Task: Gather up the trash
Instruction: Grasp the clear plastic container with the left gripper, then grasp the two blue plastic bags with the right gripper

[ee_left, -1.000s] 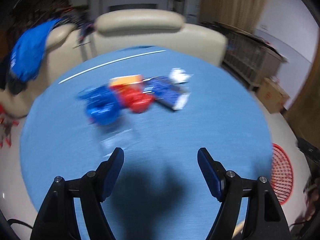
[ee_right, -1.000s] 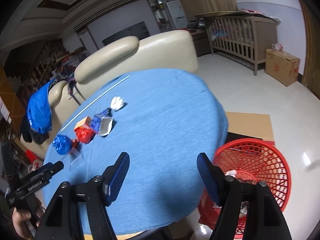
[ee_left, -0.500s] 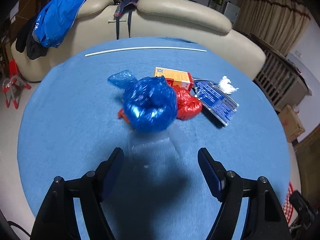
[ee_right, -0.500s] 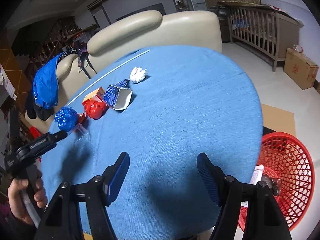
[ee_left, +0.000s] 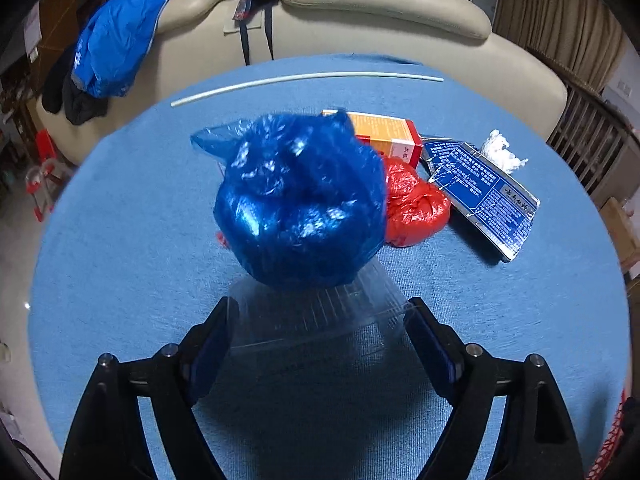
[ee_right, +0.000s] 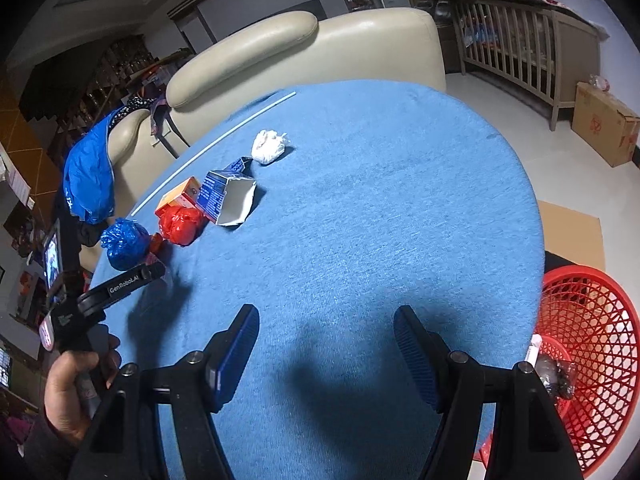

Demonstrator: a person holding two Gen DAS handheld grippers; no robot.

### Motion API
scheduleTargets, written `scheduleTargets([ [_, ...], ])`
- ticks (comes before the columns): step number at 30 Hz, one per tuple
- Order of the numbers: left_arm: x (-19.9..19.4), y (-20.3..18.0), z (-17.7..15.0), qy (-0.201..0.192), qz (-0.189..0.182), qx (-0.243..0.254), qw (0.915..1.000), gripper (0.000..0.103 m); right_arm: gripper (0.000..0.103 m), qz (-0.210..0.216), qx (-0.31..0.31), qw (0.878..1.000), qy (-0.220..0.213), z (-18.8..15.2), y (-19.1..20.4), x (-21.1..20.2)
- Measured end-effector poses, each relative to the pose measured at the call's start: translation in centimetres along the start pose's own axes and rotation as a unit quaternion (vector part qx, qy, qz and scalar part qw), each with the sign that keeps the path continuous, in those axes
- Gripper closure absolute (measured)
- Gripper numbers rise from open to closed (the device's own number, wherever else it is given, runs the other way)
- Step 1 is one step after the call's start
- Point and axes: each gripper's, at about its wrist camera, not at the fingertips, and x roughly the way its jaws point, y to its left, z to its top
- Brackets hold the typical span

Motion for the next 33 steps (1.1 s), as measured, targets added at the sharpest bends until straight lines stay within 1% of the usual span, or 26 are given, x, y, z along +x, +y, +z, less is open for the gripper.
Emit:
scheduleTargets([
  [3, -0.3, 0.2, -0.3, -0.01, -0.009, 0.017, 0.9998, 0.023, 0.03, 0.0, -0.002, 1.0, 0.003, 0.1, 0.3, 0.4],
  [7, -1.3, 1.4, -1.3, -0.015, -0.011, 0.022, 0.9996, 0.023, 0.03, 0.002, -0.015, 1.0, 0.008, 0.3, 1.5, 1.0],
  [11, -2.4, 2.4, -2.3, -0.019, -0.009, 0.03, 0.9993, 0.023, 0.03, 0.008, -0.036, 0.999, 0.016, 0.7, 3.4, 2.2],
  [14, -3.3, 3.7, -3.1, -0.019, -0.008, 0.025, 0.9995, 0.023, 0.03, 0.015, -0.059, 0.998, 0.022, 1.4, 5.7, 3.2],
  [18, -3.7, 4.7, -3.7, -0.011, -0.017, 0.024, 0.9995, 0.023, 0.03, 0.041, -0.095, 0.994, 0.028, 2.1, 9.7, 4.2],
  [19, -4.0, 5.0, -3.8, -0.012, -0.02, 0.023, 0.9995, 0.023, 0.03, 0.055, -0.101, 0.993, 0.032, 2.5, 11.0, 4.6],
  [22, -4.3, 5.9, -4.2, -0.01, -0.034, 0.018, 0.9992, 0.023, 0.03, 0.088, -0.113, 0.989, 0.036, 3.4, 14.0, 5.4],
  [25, -4.5, 6.7, -4.7, -0.009, -0.05, 0.021, 0.9985, 0.023, 0.03, 0.098, -0.119, 0.987, 0.047, 3.9, 16.1, 7.0],
  [27, -4.7, 7.2, -4.8, -0.012, -0.057, 0.019, 0.9981, 0.023, 0.03, 0.111, -0.116, 0.985, 0.065, 4.1, 17.2, 8.5],
  [29, -5.1, 8.0, -4.9, -0.019, -0.052, 0.017, 0.9983, 0.023, 0.03, 0.127, -0.113, 0.982, 0.086, 4.2, 18.4, 9.9],
  [33, -6.1, 10.2, -5.1, -0.033, -0.04, -0.006, 0.9986, 0.023, 0.03, 0.148, -0.108, 0.976, 0.114, 3.6, 20.4, 11.1],
])
